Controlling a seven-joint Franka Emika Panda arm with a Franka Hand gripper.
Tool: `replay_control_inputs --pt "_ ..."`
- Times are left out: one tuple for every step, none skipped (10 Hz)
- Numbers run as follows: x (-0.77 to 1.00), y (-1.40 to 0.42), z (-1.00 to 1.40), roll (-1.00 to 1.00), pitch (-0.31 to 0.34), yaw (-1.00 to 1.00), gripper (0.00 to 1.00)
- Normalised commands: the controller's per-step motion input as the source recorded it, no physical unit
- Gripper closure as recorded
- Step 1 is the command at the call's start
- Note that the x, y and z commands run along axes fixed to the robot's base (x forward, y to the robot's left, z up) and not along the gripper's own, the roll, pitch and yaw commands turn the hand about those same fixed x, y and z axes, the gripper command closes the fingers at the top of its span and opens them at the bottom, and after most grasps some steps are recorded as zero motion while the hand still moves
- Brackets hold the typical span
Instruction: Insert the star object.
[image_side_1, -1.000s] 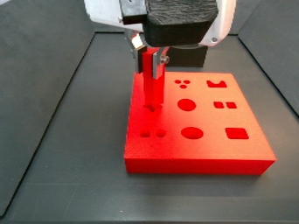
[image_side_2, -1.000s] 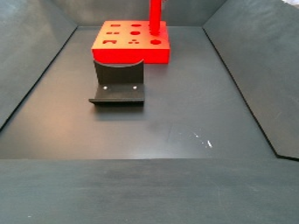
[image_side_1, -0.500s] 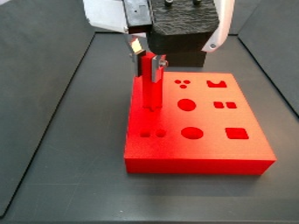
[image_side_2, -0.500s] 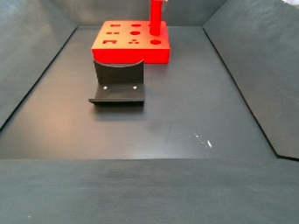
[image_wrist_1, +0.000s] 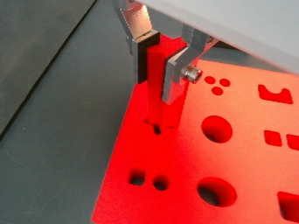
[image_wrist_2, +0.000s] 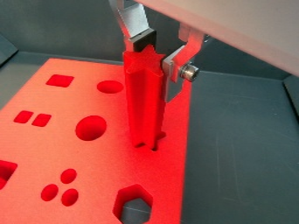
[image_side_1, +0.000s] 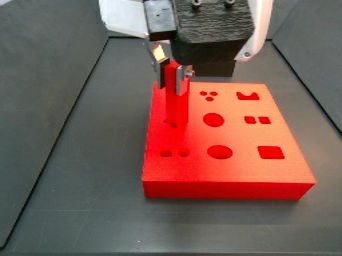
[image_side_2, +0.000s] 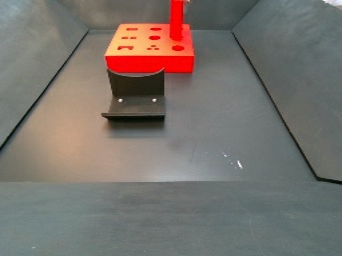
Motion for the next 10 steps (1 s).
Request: replay_control_inputs --pt "-0.08 0.03 0.0 0.0 0.026 0.0 1.0" --pt "0.0 0.0 -0.07 0.09 0.069 -0.01 1.0" --pt "0.08 -0.08 -0.12 0.12 0.104 -0.05 1.0" --pt "0.17 -0.08 -0.17 0.16 0.17 -0.14 1.0" --pt "0.19 -0.04 -0.29 0.21 0.299 -0.35 1.0" --pt "0.19 0.0 -0.33 0.16 0.316 -0.45 1.0" --pt "0.2 0.0 -0.29 0.1 0.263 -0.43 1.0" --pt "0.11 0.0 -0.51 0.09 0.201 -0.32 1.0" --pt "0.0 -0.01 -0.9 0.0 0.067 -0.23 1.0" --pt "-0.01 -0.04 -1.0 0.03 0.014 -0.25 1.0"
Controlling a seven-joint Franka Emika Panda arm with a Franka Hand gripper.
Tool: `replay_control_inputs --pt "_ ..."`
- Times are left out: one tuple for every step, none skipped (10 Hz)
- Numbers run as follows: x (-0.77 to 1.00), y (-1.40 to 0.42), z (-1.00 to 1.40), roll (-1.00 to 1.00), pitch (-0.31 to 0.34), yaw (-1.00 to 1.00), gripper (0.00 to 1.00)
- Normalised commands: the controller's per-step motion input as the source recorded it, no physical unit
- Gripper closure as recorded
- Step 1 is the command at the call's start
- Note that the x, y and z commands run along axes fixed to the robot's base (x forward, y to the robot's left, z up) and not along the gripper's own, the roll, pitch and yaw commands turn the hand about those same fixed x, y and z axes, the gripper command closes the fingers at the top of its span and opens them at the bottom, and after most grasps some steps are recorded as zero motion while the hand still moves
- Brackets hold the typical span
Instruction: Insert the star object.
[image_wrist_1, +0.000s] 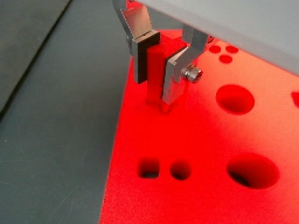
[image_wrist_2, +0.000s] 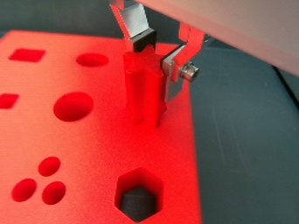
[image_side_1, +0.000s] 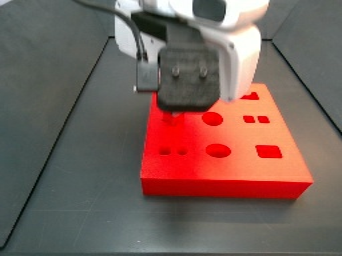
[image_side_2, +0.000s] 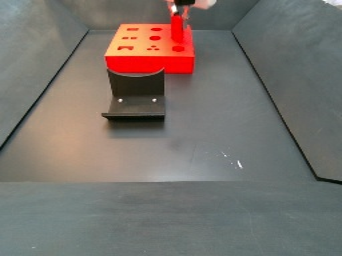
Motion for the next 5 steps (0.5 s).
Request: replay_control_inputs --pt "0.0 -0.11 -1.0 0.14 -0.007 -0.17 1.0" --pt "0.0 -0.19 -1.0 0.09 -0.051 -0.17 1.0" --pt "0.02 0.0 -0.88 0.08 -0.167 -0.05 1.0" --pt "0.0 0.0 0.0 0.02 0.0 0.0 1.0" --pt "0.0 0.0 0.0 0.04 0.0 0.0 1.0"
